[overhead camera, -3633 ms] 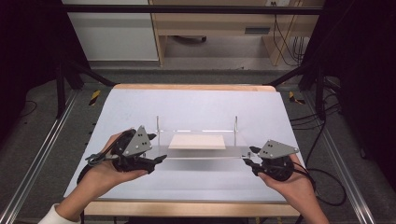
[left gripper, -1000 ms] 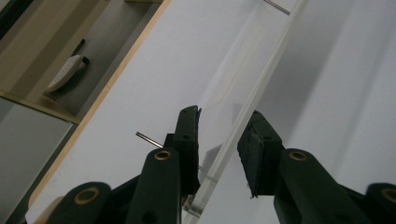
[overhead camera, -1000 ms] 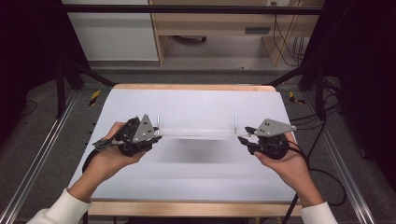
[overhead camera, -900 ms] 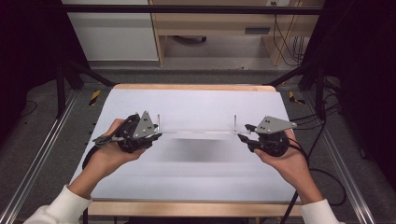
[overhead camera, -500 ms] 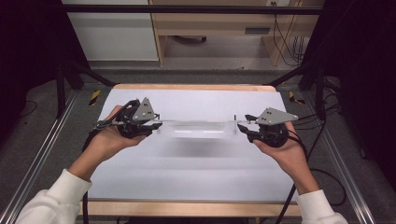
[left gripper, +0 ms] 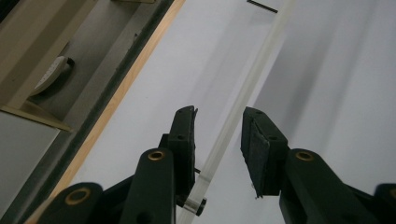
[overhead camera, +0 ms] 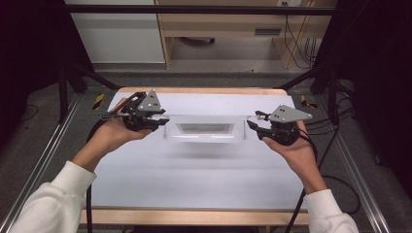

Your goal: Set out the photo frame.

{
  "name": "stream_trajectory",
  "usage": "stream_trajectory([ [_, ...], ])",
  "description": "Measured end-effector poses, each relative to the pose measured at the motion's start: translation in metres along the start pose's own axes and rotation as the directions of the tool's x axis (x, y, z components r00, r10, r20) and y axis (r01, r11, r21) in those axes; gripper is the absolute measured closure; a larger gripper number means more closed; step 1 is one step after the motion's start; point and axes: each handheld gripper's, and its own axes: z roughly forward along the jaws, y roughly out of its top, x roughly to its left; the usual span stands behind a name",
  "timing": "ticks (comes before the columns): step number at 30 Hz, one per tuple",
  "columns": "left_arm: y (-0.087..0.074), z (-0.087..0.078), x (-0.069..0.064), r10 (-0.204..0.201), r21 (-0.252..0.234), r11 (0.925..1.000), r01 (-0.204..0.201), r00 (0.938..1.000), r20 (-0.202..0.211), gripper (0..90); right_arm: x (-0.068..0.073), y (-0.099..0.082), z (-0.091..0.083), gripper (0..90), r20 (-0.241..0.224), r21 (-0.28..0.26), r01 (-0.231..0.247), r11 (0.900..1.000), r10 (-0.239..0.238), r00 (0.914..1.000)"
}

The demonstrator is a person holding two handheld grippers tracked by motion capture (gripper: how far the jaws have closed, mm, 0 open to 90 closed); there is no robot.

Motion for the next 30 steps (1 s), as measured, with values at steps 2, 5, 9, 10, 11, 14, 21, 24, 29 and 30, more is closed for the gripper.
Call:
stream_trajectory([
  [2,0.001,0.001,0.004,0.002,-0.001,1.0,-0.002,1.0,0.002,64.8,-0.002,0.001,0.002,56.8,0.003,-0.002,-0.008,1.0,0.008,1.0],
  [5,0.002,0.003,0.009,0.002,-0.003,1.0,-0.002,1.0,0.005,64.3,-0.007,0.001,0.005,56.6,0.0,-0.012,-0.02,0.9997,0.02,0.9998],
  [9,0.003,0.005,0.018,-0.003,-0.012,0.9999,0.004,0.9999,0.016,63.8,-0.014,-0.001,0.012,57.4,-0.002,0.004,-0.044,0.999,0.044,0.999],
  [10,0.003,0.006,0.019,-0.008,-0.016,0.9998,0.008,0.9998,0.018,63.6,-0.015,-0.002,0.013,58.7,-0.006,0.006,-0.049,0.9988,0.049,0.9988],
  [11,0.003,0.007,0.021,-0.009,-0.015,0.9998,0.009,0.9998,0.018,63.3,-0.017,-0.003,0.014,59.2,-0.009,0.0,-0.052,0.9987,0.052,0.9986],
  [14,0.004,0.009,0.025,-0.018,-0.019,0.9996,0.018,0.9997,0.017,62.5,-0.021,-0.003,0.016,59.9,-0.014,-0.01,-0.074,0.9972,0.074,0.9972],
  [21,0.006,0.013,0.03,-0.029,-0.024,0.9993,0.029,0.9996,-0.007,59.6,-0.026,0.001,0.02,60.2,-0.008,0.0,-0.087,0.9962,0.087,0.9962],
  [24,0.005,0.011,0.031,-0.054,-0.088,0.9948,0.051,0.998,-0.034,49.2,-0.027,0.002,0.022,60.1,-0.006,0.0,-0.091,0.9958,0.091,0.9958],
  [29,0.0,-0.002,0.03,-0.159,-0.244,0.96,0.137,0.9849,-0.07,33.1,-0.029,0.004,0.024,59.8,-0.002,0.007,-0.097,0.9952,0.097,0.9953],
  [30,-0.002,-0.005,0.03,-0.187,-0.271,0.9494,0.16,0.9792,-0.079,31.5,-0.029,0.004,0.024,59.8,-0.001,0.008,-0.097,0.9952,0.097,0.9953],
])
